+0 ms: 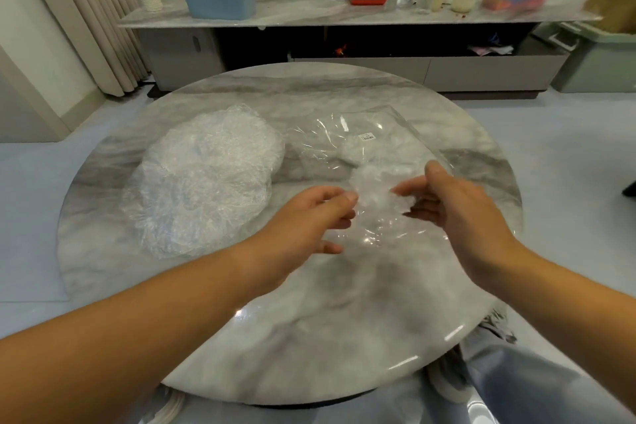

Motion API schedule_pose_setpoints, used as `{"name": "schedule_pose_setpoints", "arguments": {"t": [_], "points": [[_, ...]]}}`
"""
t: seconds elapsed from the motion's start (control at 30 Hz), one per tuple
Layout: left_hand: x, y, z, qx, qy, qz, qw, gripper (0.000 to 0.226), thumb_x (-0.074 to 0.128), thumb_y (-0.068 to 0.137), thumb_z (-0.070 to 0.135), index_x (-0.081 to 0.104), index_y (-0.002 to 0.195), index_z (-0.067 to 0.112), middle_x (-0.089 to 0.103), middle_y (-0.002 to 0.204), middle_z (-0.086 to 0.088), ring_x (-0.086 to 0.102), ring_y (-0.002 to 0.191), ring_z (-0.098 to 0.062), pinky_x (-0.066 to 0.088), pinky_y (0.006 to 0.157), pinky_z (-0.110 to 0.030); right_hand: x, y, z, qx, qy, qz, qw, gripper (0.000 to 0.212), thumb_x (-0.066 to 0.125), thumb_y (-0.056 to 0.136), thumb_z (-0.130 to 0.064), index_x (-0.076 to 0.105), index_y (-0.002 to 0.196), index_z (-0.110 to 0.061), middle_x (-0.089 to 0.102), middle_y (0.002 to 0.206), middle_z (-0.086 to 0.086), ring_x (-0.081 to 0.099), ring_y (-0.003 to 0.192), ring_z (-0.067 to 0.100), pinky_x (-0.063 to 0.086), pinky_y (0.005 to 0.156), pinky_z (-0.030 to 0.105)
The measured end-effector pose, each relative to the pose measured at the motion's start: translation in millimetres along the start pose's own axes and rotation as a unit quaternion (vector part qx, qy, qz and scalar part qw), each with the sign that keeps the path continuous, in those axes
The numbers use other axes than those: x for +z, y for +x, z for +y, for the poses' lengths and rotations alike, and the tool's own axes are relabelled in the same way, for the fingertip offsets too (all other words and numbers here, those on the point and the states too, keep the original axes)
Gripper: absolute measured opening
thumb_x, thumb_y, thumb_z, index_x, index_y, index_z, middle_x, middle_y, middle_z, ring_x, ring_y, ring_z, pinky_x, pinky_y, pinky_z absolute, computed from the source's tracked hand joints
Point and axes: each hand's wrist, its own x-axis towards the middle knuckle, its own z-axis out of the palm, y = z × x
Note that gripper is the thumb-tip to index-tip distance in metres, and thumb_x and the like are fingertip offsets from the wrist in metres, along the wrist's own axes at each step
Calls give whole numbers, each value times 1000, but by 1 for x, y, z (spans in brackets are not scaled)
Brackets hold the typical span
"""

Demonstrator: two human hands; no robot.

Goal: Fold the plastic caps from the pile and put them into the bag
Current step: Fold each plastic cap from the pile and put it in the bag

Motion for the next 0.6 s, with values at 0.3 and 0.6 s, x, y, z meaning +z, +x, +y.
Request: {"name": "schedule_pose_setpoints", "arguments": {"t": [0.3,0.6], "points": [[37,40,-37,136,497,-127,847,52,27,102,61,60,134,37,-11,168,7,-26,149,-3,-2,125,-40,-72,24,26,-16,-234,-32,972,65,28,95,-68,79,85,-28,73,92,-10,64,92,0,49,102,44],[38,38,-51,108,626,-107,765,82,11,94,71,-7,160,26,-29,162,7,-32,146,-7,-9,125,-37,-87,21,48,78,-239,-98,963,83,19,85,-88,80,84,-31,75,92,-7,69,93,14,50,101,47]]}}
